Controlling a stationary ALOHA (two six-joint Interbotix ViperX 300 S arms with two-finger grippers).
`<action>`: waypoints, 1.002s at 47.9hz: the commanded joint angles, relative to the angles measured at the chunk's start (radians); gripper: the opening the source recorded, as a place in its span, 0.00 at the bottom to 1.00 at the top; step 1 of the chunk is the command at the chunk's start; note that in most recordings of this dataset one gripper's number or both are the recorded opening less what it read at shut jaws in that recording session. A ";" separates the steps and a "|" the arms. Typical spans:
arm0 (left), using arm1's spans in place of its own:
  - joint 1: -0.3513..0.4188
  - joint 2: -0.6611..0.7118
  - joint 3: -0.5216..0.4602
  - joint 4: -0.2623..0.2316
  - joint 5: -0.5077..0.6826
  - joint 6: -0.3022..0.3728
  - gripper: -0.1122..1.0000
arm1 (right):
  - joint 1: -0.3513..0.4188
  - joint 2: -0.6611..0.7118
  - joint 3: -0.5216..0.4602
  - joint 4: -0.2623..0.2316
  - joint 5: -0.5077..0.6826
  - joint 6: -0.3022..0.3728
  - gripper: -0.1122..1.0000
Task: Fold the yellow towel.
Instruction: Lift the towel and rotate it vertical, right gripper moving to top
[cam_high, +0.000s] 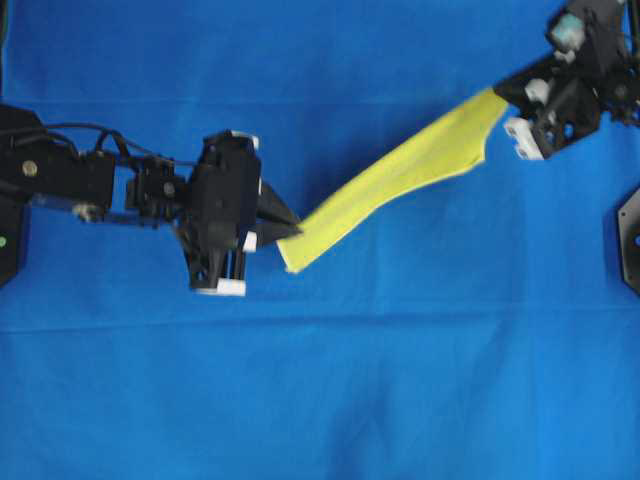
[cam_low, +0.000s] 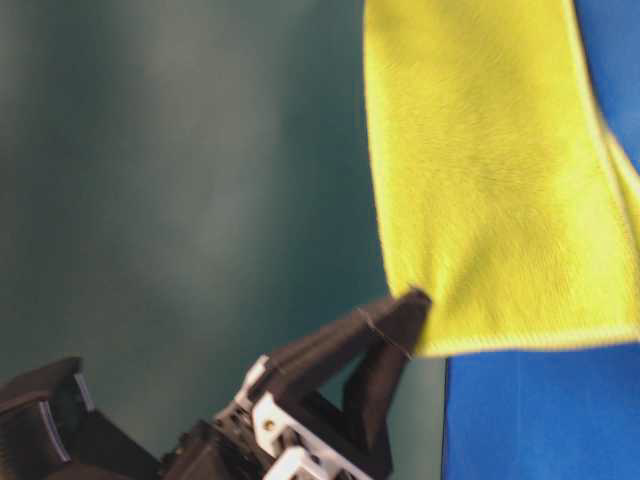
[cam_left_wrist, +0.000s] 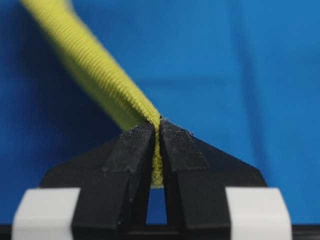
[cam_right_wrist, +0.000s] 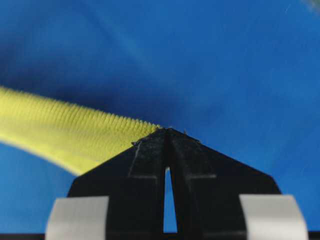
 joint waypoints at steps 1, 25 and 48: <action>-0.043 0.005 -0.040 0.002 -0.040 0.005 0.13 | -0.044 0.054 -0.072 -0.029 -0.029 -0.003 0.11; -0.123 0.129 -0.229 0.002 -0.057 0.023 0.13 | -0.077 0.336 -0.354 -0.109 -0.063 -0.008 0.11; -0.138 0.261 -0.377 0.002 -0.094 0.023 0.13 | -0.092 0.252 -0.256 -0.110 -0.101 -0.008 0.11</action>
